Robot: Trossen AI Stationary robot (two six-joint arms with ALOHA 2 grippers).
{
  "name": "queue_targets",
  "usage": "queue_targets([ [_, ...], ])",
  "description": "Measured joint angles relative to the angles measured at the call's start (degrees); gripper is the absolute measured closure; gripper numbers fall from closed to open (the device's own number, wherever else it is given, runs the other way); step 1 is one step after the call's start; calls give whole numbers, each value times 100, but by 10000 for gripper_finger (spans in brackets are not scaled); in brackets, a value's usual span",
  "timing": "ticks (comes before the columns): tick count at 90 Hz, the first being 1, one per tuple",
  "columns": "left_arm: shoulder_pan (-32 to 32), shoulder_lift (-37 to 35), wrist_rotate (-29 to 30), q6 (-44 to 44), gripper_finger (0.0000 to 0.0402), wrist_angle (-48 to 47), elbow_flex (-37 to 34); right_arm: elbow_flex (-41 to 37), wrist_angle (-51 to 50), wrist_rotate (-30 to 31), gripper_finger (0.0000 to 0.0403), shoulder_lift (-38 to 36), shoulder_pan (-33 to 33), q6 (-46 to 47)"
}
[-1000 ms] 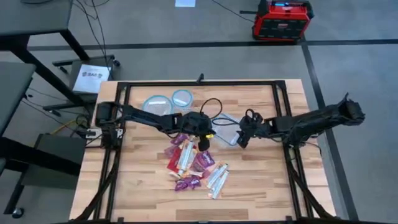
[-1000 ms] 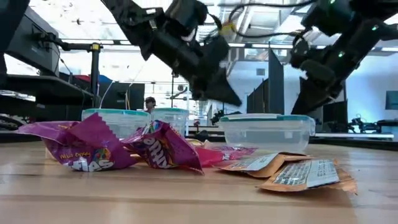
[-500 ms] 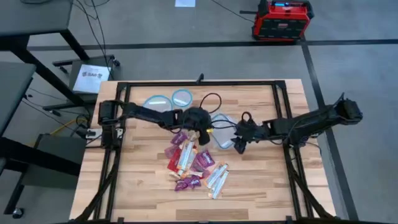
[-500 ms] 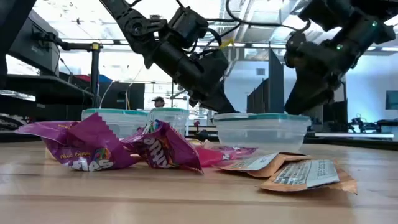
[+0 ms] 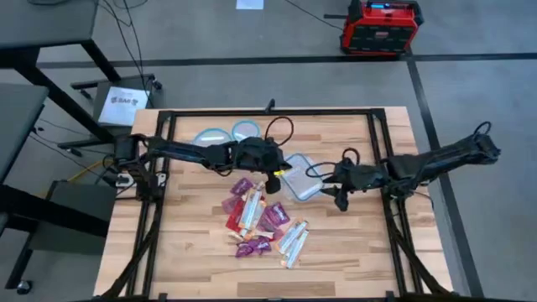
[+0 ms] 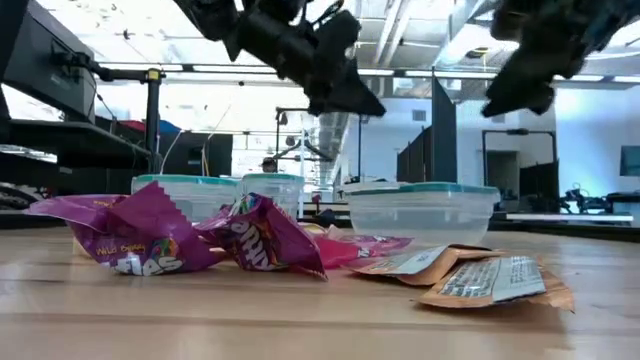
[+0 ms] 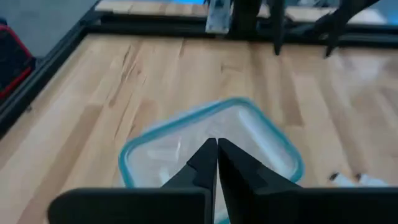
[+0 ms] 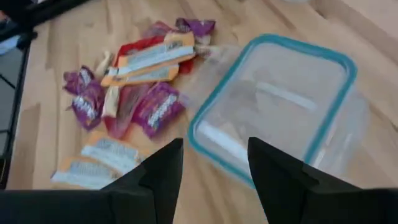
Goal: Sort candy
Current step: Open the rectangular transparent bin
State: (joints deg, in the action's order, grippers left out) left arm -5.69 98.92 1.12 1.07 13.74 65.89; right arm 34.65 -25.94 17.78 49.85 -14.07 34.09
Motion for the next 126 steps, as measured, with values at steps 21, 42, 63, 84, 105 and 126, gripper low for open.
queue_targets([
  [21,13,636,-774,-563,402,840,1,-1345,1176,791,166,-147,-579,1247],
  [42,61,1543,-886,-465,402,821,592,-2683,3403,820,153,42,-1052,2247],
  [63,63,2069,-893,-312,402,110,1024,-2862,3754,1087,154,433,-1322,2434],
  [84,63,2014,-893,-309,402,37,1045,-2860,3887,1091,154,625,-1333,2438],
  [105,63,2006,-894,-278,402,-11,1040,-2854,3967,1087,154,651,-1330,2438],
  [126,63,2006,-892,-237,402,-11,1038,-2854,3965,1085,154,658,-1330,2405],
])
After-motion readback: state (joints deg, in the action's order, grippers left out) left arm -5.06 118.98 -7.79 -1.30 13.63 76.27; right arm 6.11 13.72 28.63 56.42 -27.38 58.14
